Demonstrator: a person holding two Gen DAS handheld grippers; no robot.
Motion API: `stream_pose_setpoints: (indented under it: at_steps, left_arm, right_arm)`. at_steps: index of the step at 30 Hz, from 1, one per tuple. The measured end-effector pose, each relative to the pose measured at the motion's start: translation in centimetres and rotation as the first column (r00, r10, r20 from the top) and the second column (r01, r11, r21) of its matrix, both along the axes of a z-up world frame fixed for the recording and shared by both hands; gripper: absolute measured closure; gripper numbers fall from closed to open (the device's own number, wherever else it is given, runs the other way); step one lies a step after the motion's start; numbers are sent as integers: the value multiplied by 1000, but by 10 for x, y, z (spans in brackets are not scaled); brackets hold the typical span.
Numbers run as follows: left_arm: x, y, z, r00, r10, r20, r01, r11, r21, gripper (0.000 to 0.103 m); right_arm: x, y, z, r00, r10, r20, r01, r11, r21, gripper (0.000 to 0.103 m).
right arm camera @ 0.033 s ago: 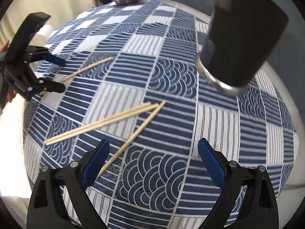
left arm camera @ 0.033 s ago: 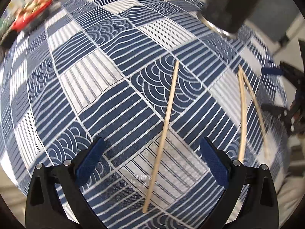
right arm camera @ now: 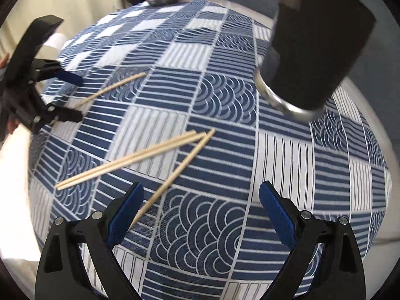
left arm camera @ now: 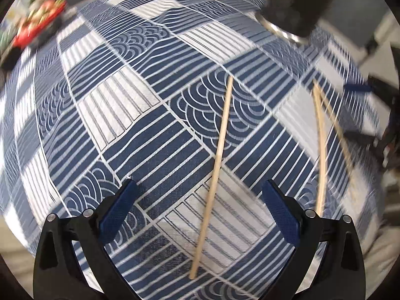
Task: Organize utensils
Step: 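Move both tools down to the wooden chopsticks on the table, then grasp one chopstick with the left tool while the right tool grasps it too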
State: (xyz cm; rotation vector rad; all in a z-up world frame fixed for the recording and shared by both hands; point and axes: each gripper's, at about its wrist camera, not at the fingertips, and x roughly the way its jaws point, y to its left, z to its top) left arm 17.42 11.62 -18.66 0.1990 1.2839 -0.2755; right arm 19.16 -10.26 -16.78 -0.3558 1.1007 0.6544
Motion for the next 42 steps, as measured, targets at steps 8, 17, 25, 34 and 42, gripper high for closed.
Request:
stream_pose_setpoints:
  at_steps: [8,17,25,34,42]
  left_arm:
    - [2,-4,-4,999,-17,29,17,1000,1,4]
    - [-8,1,-1,995,32,96,-30,999,-19,4]
    - [-8,26,11,986,111,125,-107,993,-38,51]
    - [-18,54,16,993,106,44,-102,991,-92,98]
    - [-37,66,21,993,118,3,-117,986,-117,98]
  right_arm:
    - [7,-6,-12,976,-203,-85,202,979,-22,7]
    - [6,-2,-14,928,-349,-127,337,935,-112,8]
    - [-10,-6,1,906,-407,-119,396,912,-109,84]
    - [-32,-29,3,881,-449,-149,431,891,-140,98]
    - [-60,-58,14,855,-490,-170,476,872,-117,98]
